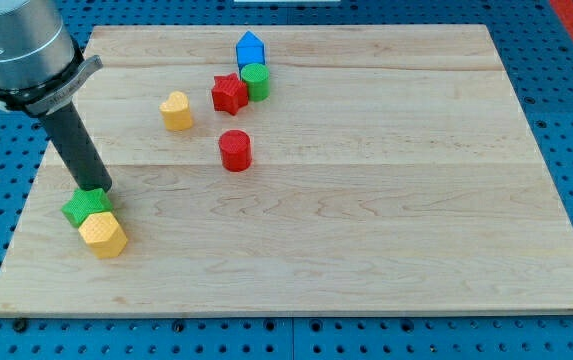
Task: Place the red circle to the top right of the green star
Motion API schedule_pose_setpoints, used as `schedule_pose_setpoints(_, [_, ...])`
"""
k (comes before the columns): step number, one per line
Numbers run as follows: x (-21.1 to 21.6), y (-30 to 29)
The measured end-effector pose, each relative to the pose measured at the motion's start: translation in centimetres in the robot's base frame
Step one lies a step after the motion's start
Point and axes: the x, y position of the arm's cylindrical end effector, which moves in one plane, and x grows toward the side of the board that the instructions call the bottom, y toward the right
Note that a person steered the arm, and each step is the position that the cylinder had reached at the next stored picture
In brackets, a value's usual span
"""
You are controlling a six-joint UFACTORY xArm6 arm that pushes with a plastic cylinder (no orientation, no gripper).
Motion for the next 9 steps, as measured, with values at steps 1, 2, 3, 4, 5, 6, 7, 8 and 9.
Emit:
schedule_pose_setpoints(1, [-1.5,8.6])
schedule_pose_setpoints(2, [-1.2,18.2])
schedule_pose_setpoints(3, [-4.4,20.7])
schedule_pose_setpoints(4, [-4.5,16.9])
schedule_pose_setpoints(5, [-0.4,9.5])
schedule_pose_setpoints(6, [-4.6,14.5])
schedule_pose_setpoints(7, [-6.9,14.5])
schedule_pose_setpoints(8, [-5.2,8.8])
schedule_pose_setpoints(9, [-8.0,6.5])
